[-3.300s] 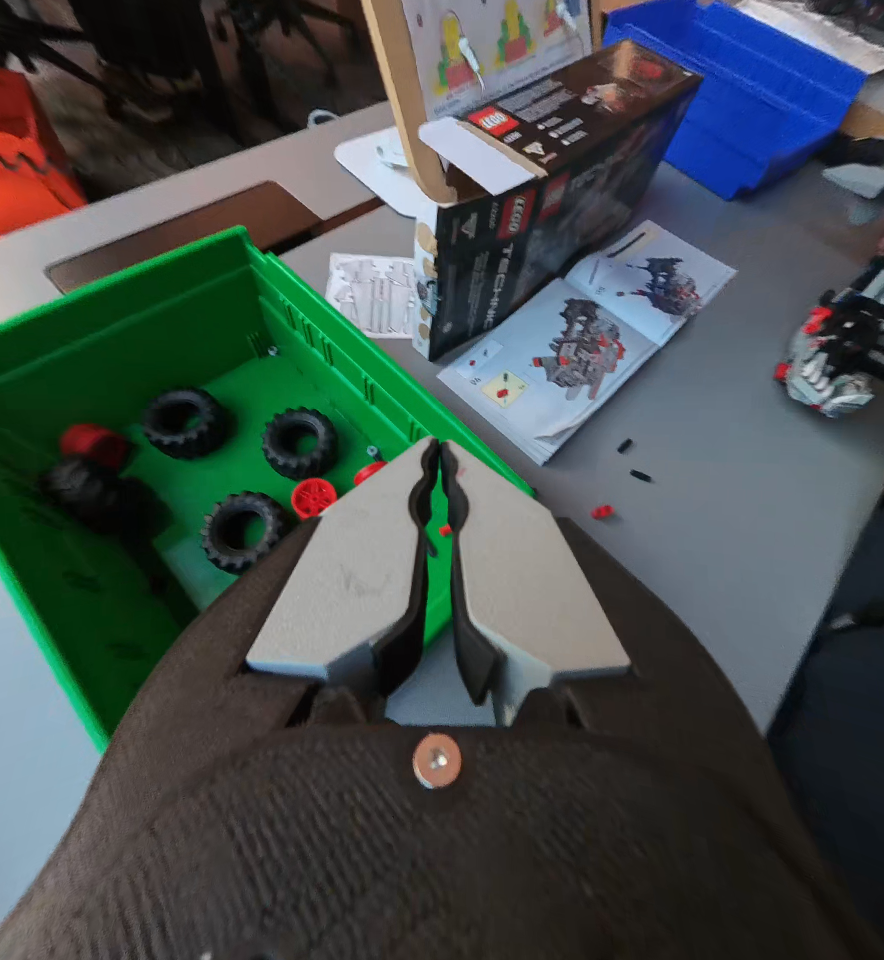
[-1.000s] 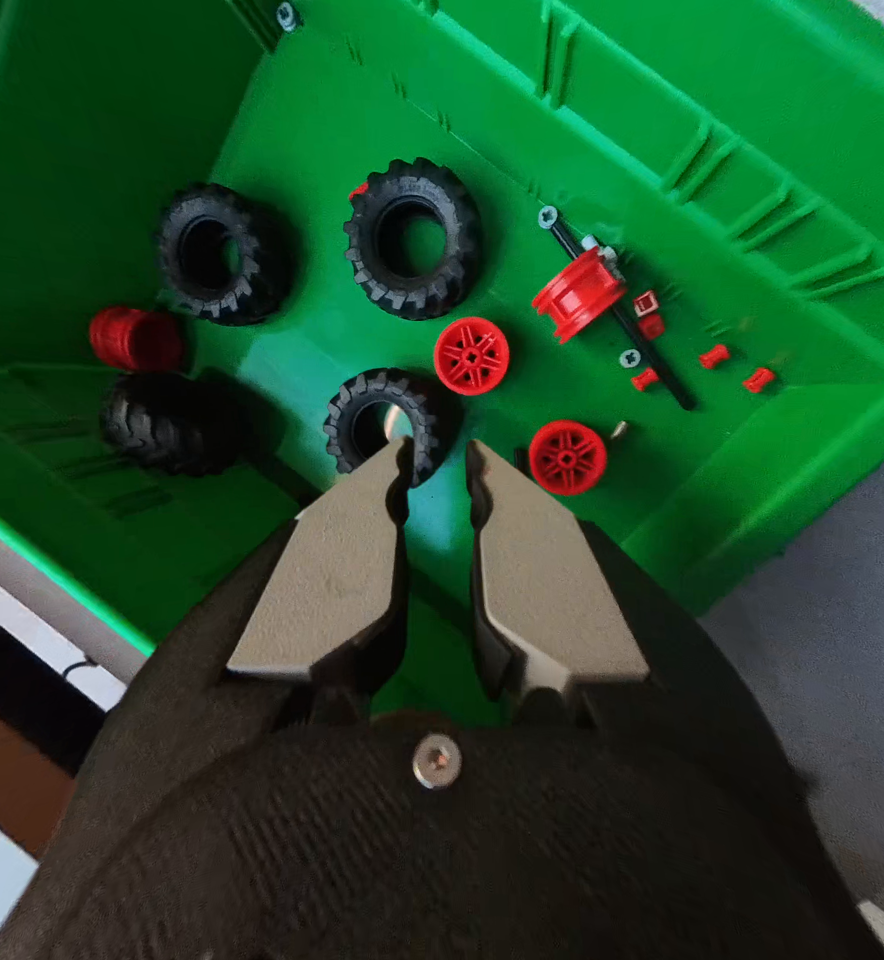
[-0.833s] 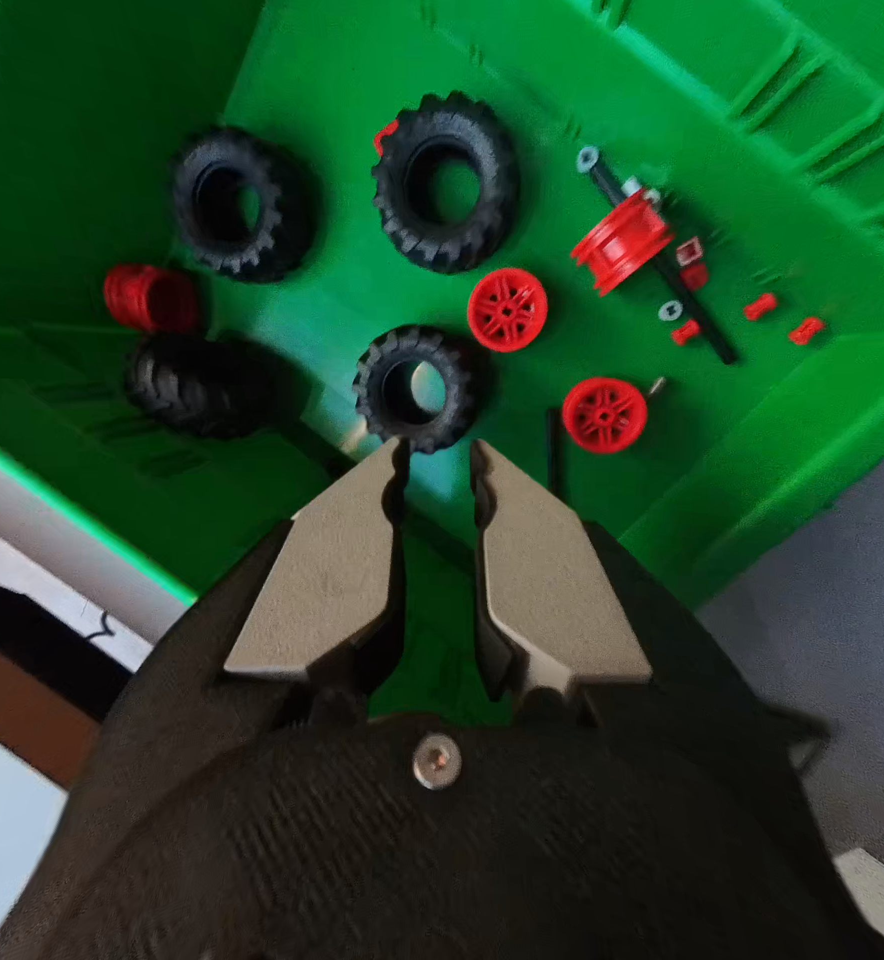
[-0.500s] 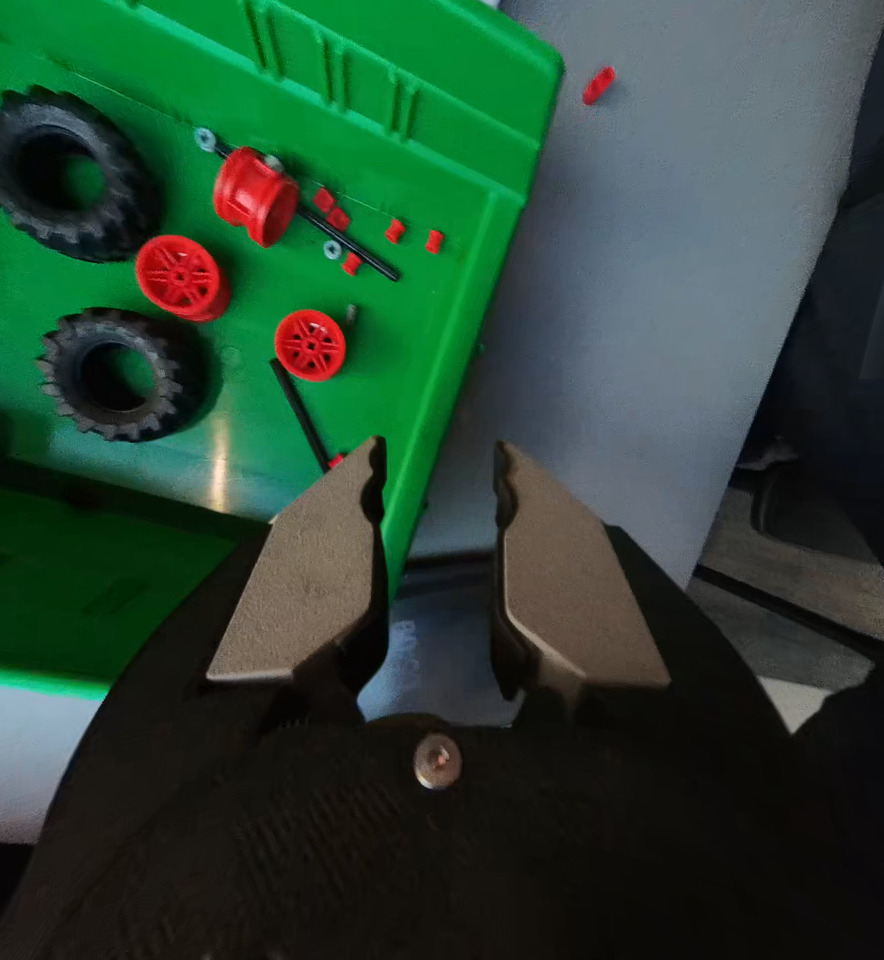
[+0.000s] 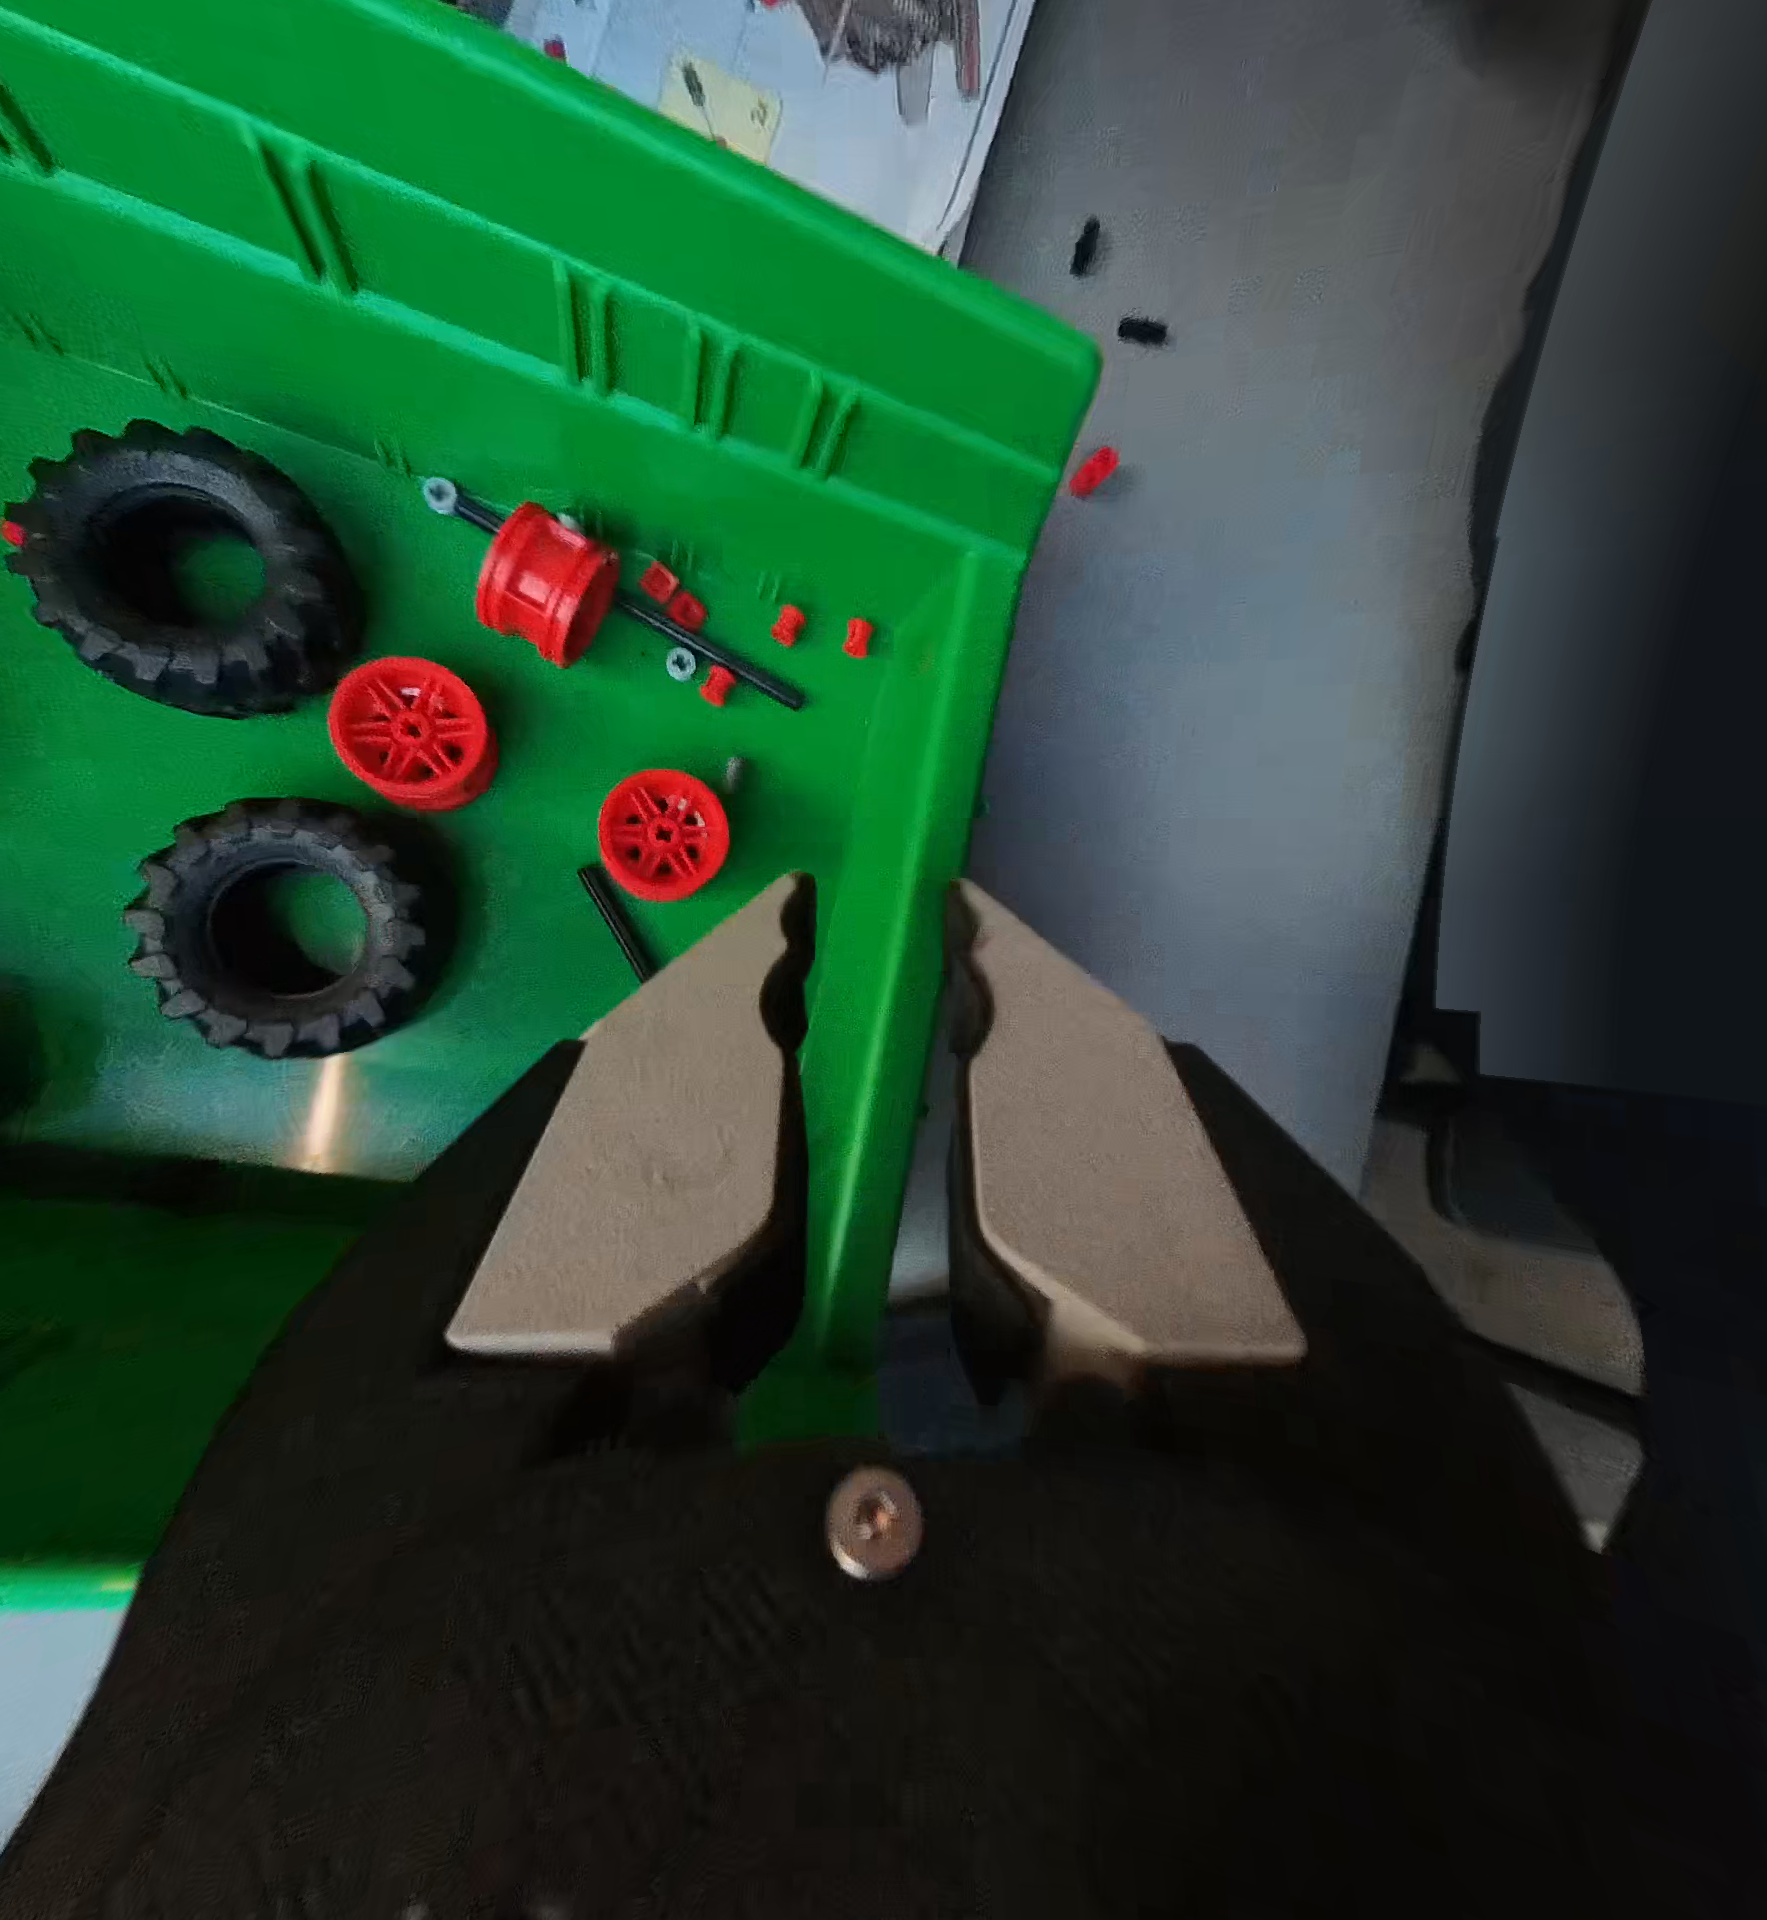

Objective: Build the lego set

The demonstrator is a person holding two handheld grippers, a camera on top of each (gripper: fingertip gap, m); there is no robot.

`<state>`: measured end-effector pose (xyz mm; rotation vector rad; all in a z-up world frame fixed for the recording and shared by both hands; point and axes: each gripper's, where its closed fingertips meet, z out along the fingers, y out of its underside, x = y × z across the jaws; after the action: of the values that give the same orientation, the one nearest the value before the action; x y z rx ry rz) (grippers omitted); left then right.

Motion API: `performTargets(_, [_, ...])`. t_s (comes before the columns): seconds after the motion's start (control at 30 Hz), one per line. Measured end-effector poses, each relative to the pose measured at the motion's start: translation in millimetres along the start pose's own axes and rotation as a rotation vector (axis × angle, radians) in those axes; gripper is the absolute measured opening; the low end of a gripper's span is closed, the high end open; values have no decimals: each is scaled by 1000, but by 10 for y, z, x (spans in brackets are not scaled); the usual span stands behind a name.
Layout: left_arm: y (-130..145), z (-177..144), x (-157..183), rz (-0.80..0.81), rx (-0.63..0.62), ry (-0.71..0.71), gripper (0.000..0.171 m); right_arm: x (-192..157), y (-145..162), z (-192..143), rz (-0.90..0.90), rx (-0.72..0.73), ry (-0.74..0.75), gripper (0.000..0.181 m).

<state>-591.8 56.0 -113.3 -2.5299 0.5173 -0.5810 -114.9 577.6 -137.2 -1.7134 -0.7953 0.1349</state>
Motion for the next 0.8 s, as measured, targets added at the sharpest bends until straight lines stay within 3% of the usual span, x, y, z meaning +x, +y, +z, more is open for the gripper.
performTargets(0.1, [-49,-62,-222,-44,4,-99,20,-14,-4,-4,-17,2,3,49])
performTargets(0.2, [-23,-15,-395,-63,-67,-198,19,0,-6,-7,5,6,-5,49])
performTargets(0.33, [-95,-103,-639,-70,-109,-318,7,29,-17,-20,45,21,-15,49])
performTargets(0.43, [-244,56,-603,-29,-146,-229,16,38,-19,-21,57,23,-19,49])
performTargets(0.7, [-459,641,-658,111,-214,-143,18,43,-33,-33,68,35,-24,49])
performTargets(0.77, [-544,715,-697,155,-178,-148,17,42,-31,-32,70,33,-26,49])
performTargets(0.8, [-508,726,-722,160,-205,-148,6,40,-33,-33,68,34,-25,49])
